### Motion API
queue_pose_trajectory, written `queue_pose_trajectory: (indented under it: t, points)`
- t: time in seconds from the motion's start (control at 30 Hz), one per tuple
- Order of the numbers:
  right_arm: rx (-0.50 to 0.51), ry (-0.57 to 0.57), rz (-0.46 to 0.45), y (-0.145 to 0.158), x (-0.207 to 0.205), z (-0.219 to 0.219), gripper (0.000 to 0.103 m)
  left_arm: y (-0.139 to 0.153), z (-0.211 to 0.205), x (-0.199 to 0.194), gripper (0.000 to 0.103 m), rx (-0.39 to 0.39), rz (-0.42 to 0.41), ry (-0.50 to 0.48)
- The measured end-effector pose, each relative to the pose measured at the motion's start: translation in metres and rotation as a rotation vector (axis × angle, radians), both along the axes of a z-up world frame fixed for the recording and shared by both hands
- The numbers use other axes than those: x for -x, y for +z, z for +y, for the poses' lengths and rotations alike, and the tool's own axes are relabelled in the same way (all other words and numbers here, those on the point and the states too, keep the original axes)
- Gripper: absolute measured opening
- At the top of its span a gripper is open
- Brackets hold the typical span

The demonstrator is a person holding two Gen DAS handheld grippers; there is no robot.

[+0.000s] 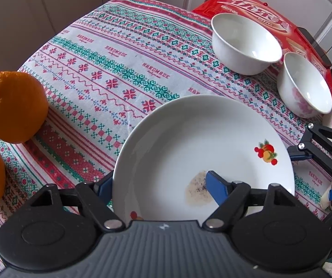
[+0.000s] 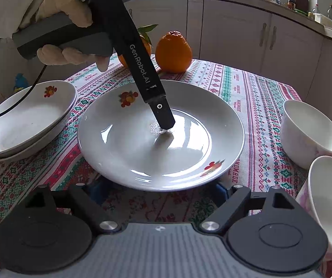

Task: Organize plates and bowls
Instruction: 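Lift the stained flat plate with the left tool toward the deep plate stack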

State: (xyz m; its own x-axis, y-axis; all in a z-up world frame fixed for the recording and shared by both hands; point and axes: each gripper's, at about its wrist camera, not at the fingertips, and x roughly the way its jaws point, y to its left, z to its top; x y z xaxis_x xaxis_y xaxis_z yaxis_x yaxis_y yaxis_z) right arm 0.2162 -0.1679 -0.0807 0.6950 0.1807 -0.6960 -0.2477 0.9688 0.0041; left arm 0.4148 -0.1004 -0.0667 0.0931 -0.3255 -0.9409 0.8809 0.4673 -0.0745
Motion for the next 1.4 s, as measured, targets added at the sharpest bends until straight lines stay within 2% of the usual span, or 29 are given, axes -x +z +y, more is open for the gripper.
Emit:
queue_pose_trajectory:
  t: [0.33, 0.87, 1.4]
  points:
    - [0.008, 0.029, 0.015, 0.005, 0.007, 0.002, 0.089, 0.011, 0.008, 0.010, 0.078, 0.018, 0.003, 0.012]
    - [0.018, 0.120, -0.027, 0.041, 0.026, 0.011, 0.089, 0.046, 0.040, 0.041, 0.077, 0.063, -0.044, 0.089]
    - [0.011, 0.286, -0.068, 0.065, 0.034, 0.044, 0.089, 0.068, 0.114, 0.076, 0.077, 0.116, -0.072, 0.283]
